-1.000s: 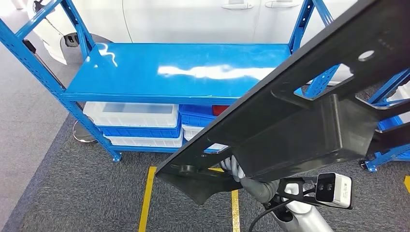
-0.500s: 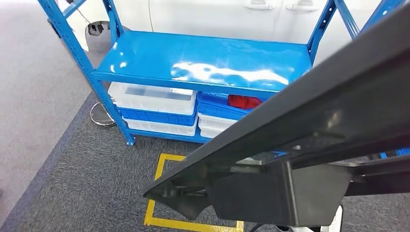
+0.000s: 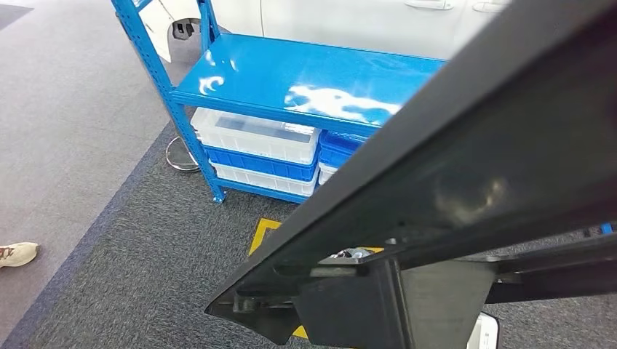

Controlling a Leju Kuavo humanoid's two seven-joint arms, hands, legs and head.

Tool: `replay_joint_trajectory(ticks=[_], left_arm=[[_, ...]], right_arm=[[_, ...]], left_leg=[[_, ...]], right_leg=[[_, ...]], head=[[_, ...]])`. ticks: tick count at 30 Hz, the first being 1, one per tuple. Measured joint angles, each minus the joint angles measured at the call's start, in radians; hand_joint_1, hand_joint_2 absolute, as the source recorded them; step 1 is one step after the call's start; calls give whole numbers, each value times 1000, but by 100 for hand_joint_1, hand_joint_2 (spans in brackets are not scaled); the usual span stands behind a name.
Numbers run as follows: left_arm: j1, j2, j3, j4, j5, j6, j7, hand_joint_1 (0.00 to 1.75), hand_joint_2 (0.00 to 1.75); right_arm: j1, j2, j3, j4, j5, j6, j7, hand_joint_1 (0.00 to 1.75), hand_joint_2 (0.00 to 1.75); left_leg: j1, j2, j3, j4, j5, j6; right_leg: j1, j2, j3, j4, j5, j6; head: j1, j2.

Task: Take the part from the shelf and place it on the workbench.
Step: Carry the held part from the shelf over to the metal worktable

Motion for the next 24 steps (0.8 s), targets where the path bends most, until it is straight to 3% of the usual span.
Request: replay_joint_trajectory(ticks=[2,3,5,7,9,11,13,15,16,17,18,19,20,22,24], left_arm=[[2,-2,3,0,4,4,0,0,175],[4,-4,5,0,6,7,0,0,175],[7,-6,8,0,9,12,-1,0,175],[5,-9,12,0,10,16,-4,0,175],[4,-12,15,0,10,21,-6,0,175],[8,-15,18,0,10,25,-6,0,175],[11,-19,19,0,8,28,-6,0,175],[10,-21,20,0,6,31,-5,0,175],[9,-21,20,0,4,32,-4,0,175],[9,-21,21,0,2,33,-4,0,175],[10,-21,22,0,1,34,-3,0,175],[11,-21,22,0,-1,34,-3,0,175],[11,-21,23,0,-2,35,-2,0,175],[10,-22,23,0,-3,34,-2,0,175],[10,-22,23,0,-4,34,-1,0,175]], right_arm=[[5,1,10,8,10,2,-10,175,175],[8,2,15,13,14,3,-15,175,175],[9,7,25,22,21,6,-22,175,175],[8,14,30,29,24,11,-26,175,175],[7,17,33,36,27,17,-28,175,175],[7,18,35,43,33,19,-33,175,175],[10,18,37,47,42,19,-41,175,175],[18,18,39,50,52,19,-46,175,175],[23,17,39,51,58,19,-46,175,175],[27,17,40,52,62,20,-45,175,175],[29,17,41,52,65,21,-43,175,175],[29,17,42,52,66,22,-40,175,175],[28,17,42,52,67,23,-38,175,175],[25,17,42,52,65,24,-34,175,175],[22,17,42,52,62,24,-30,175,175]], left_leg=[[8,11,-48,97,-28,-10],[11,15,-46,94,-15,-13],[16,38,18,-29,53,-16],[11,78,81,-157,97,-7],[4,89,90,-191,100,8],[5,67,86,-193,105,23],[7,46,87,-199,114,37],[7,25,83,-200,120,46],[5,12,80,-199,122,48],[3,-1,78,-197,122,49],[1,-15,77,-195,122,50],[0,-30,77,-192,122,49],[0,-44,77,-189,121,48],[-2,-69,72,-181,118,43],[0,-89,62,-175,118,33]], right_leg=[[0,-23,-1,0,0,0],[0,-34,0,0,-1,1],[-1,-54,4,1,-3,6],[3,-70,8,1,-5,16],[7,-85,10,1,-6,28],[5,-93,12,2,-9,42],[1,-56,-5,46,-44,51],[-1,-4,-63,171,-114,52],[-1,7,-98,242,-142,52],[0,12,-122,291,-154,51],[0,14,-130,303,-145,49],[0,17,-118,272,-117,46],[0,25,-89,208,-77,42],[-1,65,-32,76,-22,35],[0,86,-13,25,-11,33]], head=[[0,0],[0,0],[0,0],[1,0],[4,0],[5,0],[7,0],[10,0],[11,0],[12,0],[13,0],[13,0],[14,0],[15,0],[17,0]])
